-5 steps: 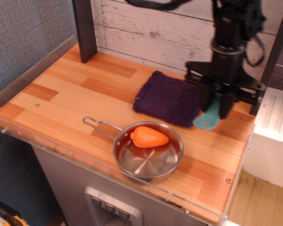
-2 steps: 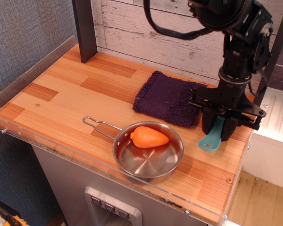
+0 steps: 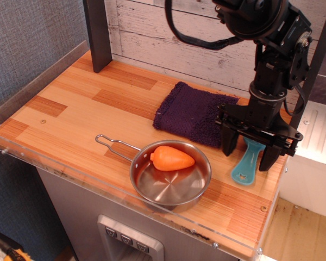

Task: Move brush to right table edge in the center

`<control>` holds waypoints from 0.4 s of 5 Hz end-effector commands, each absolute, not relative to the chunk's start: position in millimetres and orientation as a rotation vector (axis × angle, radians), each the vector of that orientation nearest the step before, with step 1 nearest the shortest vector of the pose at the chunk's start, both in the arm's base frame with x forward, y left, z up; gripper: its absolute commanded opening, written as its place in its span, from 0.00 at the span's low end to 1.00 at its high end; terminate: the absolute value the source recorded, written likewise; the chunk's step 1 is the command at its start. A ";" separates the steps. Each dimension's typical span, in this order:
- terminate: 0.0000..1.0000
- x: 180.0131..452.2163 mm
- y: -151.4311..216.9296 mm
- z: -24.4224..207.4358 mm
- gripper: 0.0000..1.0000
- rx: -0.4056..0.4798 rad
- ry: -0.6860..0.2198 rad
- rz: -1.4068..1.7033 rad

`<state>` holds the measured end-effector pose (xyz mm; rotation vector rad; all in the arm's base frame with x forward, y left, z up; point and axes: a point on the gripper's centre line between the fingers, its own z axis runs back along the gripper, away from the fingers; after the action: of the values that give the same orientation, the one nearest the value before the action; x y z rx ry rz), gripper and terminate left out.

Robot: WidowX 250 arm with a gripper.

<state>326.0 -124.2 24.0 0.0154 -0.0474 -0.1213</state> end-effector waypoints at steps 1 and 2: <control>0.00 315.0 -85.3 110.9 1.00 -0.036 -0.202 -0.104; 0.00 311.7 -62.9 114.8 1.00 -0.035 -0.177 -0.086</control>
<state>310.3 -66.5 99.8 -0.0281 -0.1229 -0.0908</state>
